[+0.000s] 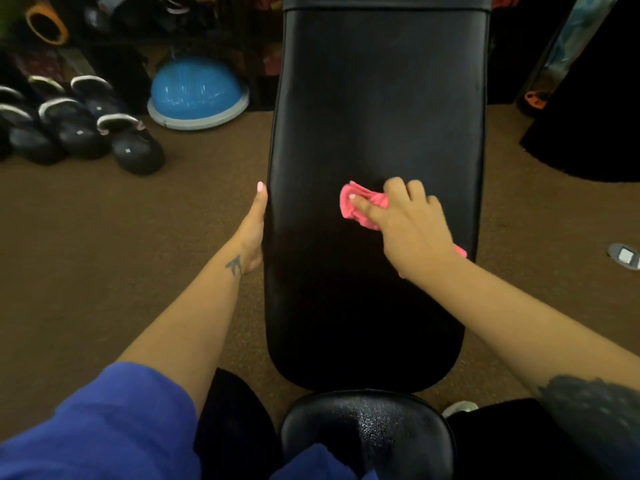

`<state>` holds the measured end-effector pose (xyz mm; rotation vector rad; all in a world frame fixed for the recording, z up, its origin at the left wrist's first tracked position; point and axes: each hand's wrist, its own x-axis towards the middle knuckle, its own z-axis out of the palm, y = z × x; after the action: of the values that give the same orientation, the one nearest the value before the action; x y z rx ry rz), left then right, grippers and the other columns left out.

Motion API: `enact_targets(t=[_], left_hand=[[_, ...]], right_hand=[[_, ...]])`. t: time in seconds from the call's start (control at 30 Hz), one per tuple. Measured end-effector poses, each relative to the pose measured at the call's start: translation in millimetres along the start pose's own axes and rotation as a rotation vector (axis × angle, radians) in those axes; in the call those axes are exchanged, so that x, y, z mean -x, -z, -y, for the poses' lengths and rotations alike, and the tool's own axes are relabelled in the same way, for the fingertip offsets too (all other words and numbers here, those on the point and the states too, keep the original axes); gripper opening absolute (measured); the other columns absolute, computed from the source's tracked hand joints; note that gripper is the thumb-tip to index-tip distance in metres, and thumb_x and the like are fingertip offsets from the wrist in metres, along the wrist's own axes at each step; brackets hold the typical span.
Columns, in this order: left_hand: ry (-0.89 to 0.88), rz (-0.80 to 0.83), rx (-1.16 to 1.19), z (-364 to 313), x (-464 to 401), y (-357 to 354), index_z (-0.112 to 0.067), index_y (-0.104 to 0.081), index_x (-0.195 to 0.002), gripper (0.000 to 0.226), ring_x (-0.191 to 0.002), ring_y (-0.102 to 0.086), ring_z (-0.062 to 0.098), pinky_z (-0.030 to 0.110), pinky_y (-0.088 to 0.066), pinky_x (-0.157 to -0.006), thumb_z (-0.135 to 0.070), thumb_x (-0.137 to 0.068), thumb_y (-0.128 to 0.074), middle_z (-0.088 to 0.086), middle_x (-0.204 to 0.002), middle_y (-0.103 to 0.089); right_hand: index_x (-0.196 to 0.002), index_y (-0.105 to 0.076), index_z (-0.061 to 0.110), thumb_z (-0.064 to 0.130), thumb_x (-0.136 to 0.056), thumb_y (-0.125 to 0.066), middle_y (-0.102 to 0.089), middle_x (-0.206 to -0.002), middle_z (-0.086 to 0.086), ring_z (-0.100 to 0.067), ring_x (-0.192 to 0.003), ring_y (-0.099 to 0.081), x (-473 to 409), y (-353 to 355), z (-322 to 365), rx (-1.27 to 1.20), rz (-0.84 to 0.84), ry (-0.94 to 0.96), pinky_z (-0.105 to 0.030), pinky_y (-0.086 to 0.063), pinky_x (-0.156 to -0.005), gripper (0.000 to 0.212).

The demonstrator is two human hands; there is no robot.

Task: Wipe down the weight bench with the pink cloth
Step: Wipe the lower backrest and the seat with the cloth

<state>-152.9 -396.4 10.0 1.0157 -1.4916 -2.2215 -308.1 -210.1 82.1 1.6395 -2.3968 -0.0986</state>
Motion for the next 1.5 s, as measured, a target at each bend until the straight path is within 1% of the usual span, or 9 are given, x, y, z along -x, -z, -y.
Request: enact_targets(t=[0.13,0.33,0.47,0.63,0.83,0.97,1.1,1.33,1.5], left_hand=[[-0.017,-0.023,0.040,8,-2,0,-0.027,-0.045,-0.140,0.085,-0.124,-0.053,0.022,0.046,-0.036,-0.107,-0.082,-0.078,-0.029,0.005,-0.138,-0.054],[0.013,-0.090,0.053,9,-5,2,-0.028,-0.044,-0.141,0.108,-0.126,-0.051,0.025,0.050,-0.032,-0.110,-0.093,-0.055,-0.047,0.006,-0.140,-0.052],[-0.001,-0.093,0.053,10,-5,2,-0.029,-0.049,-0.137,0.099,-0.124,-0.053,0.024,0.050,-0.032,-0.110,-0.091,-0.060,-0.043,0.004,-0.136,-0.056],[-0.027,-0.018,0.061,16,-2,7,-0.026,-0.052,-0.134,0.076,-0.122,-0.055,0.021,0.044,-0.037,-0.105,-0.077,-0.084,-0.027,0.004,-0.132,-0.059],[-0.007,-0.086,0.157,29,-8,12,-0.021,-0.055,-0.132,0.065,-0.115,-0.061,0.022,0.041,-0.044,-0.100,-0.066,-0.089,-0.037,0.007,-0.128,-0.062],[-0.009,-0.114,0.153,32,-11,12,-0.020,-0.060,-0.125,0.062,-0.113,-0.062,0.025,0.046,-0.041,-0.104,-0.065,-0.088,-0.041,0.008,-0.122,-0.066],[0.026,-0.135,0.119,32,-10,13,-0.019,-0.060,-0.125,0.072,-0.114,-0.061,0.023,0.047,-0.037,-0.107,-0.072,-0.081,-0.043,0.007,-0.121,-0.066],[0.003,-0.072,0.186,33,-9,14,-0.019,-0.063,-0.121,0.057,-0.111,-0.063,0.025,0.044,-0.044,-0.101,-0.061,-0.089,-0.043,0.009,-0.120,-0.067],[0.038,-0.088,0.238,35,-7,18,-0.013,-0.065,-0.113,0.046,-0.105,-0.066,0.023,0.041,-0.046,-0.097,-0.049,-0.096,-0.040,0.014,-0.120,-0.066]], right_hand=[[-0.136,-0.044,0.038,0.015,-0.073,-0.025,-0.050,-0.111,-0.007,-0.030,-0.091,-0.048,1,-11,32,0.044,-0.065,0.042,-0.037,-0.040,-0.065,0.069],[-0.128,-0.055,0.032,0.012,-0.068,-0.043,-0.055,-0.103,-0.011,-0.033,-0.082,-0.049,22,-26,27,0.043,-0.058,0.128,-0.037,-0.040,-0.059,0.064],[-0.142,-0.033,0.034,0.013,-0.078,-0.050,-0.044,-0.121,-0.010,-0.031,-0.099,-0.043,0,-10,33,0.028,-0.006,0.022,-0.040,-0.039,-0.070,0.070],[-0.145,-0.025,0.032,0.015,-0.076,-0.014,-0.040,-0.123,-0.009,-0.032,-0.102,-0.042,2,-9,63,0.022,0.003,0.181,-0.041,-0.038,-0.073,0.072],[-0.136,-0.045,0.033,0.012,-0.070,-0.053,-0.051,-0.112,-0.011,-0.033,-0.091,-0.047,-3,-15,36,0.103,-0.034,0.101,-0.038,-0.040,-0.064,0.069],[-0.135,-0.045,0.033,0.018,-0.077,-0.038,-0.050,-0.110,-0.008,-0.030,-0.091,-0.047,-11,-3,61,0.069,-0.083,0.087,-0.039,-0.040,-0.065,0.061],[-0.145,-0.020,0.033,0.017,-0.078,-0.013,-0.037,-0.125,-0.009,-0.032,-0.106,-0.040,10,-8,72,0.023,0.096,0.292,-0.043,-0.039,-0.078,0.069],[-0.141,-0.035,0.032,0.012,-0.079,-0.049,-0.045,-0.118,-0.012,-0.034,-0.098,-0.043,-15,2,55,0.082,0.004,0.129,-0.043,-0.040,-0.072,0.067],[-0.147,-0.013,0.032,0.019,-0.077,-0.014,-0.034,-0.126,-0.009,-0.031,-0.107,-0.037,-7,2,85,0.045,0.032,0.298,-0.042,-0.036,-0.080,0.071]])
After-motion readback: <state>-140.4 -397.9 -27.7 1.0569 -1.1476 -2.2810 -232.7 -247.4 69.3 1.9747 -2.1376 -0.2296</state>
